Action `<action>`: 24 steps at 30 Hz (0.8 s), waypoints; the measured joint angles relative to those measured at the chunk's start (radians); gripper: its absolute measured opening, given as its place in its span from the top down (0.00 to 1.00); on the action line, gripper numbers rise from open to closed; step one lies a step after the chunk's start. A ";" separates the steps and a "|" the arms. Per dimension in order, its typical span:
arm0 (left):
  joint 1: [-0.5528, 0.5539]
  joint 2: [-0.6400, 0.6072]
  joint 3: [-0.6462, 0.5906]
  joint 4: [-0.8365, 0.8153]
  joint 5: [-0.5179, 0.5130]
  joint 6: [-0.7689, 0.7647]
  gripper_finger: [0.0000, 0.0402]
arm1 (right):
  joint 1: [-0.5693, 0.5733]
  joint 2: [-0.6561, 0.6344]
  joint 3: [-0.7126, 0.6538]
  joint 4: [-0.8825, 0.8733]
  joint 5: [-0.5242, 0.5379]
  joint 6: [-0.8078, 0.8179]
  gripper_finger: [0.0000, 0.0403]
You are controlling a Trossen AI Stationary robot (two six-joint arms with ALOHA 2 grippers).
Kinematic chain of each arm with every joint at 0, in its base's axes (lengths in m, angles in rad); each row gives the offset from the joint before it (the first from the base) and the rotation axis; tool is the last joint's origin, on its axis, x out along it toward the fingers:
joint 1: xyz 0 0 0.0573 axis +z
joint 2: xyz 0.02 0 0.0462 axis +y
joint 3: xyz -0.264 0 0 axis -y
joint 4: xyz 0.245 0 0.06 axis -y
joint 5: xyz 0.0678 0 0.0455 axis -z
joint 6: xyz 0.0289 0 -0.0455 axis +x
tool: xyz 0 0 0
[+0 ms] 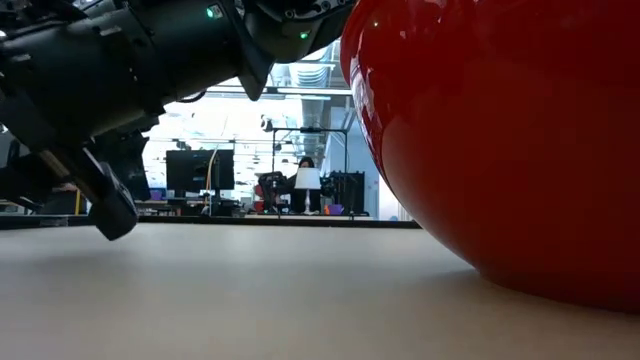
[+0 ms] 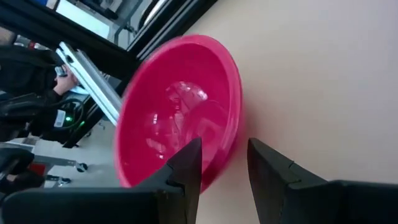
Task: Nest bowls inside each other by size order
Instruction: Stack the pink bowl on the blue bowl
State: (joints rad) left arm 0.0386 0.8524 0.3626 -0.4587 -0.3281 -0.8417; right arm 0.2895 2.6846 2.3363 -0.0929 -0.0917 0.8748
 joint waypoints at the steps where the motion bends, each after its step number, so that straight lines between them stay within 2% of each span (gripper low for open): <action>1: -0.001 0.000 0.000 0.000 -0.002 0.000 0.52 | -0.001 0.000 0.000 -0.001 -0.006 0.000 0.67; 7: -0.002 0.000 0.000 0.000 -0.018 -0.002 0.52 | -0.001 0.000 0.000 -0.008 -0.017 0.000 0.72; 17: -0.002 0.000 0.000 0.000 -0.019 -0.005 0.52 | -0.008 0.000 0.000 -0.003 -0.056 0.010 0.98; 24: -0.002 0.000 0.000 0.000 -0.019 -0.004 0.52 | -0.042 -0.003 0.000 -0.006 -0.130 0.046 0.99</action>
State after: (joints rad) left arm 0.0368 0.8524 0.3622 -0.4589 -0.3473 -0.8461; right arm 0.2472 2.6820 2.3363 -0.0991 -0.2216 0.9204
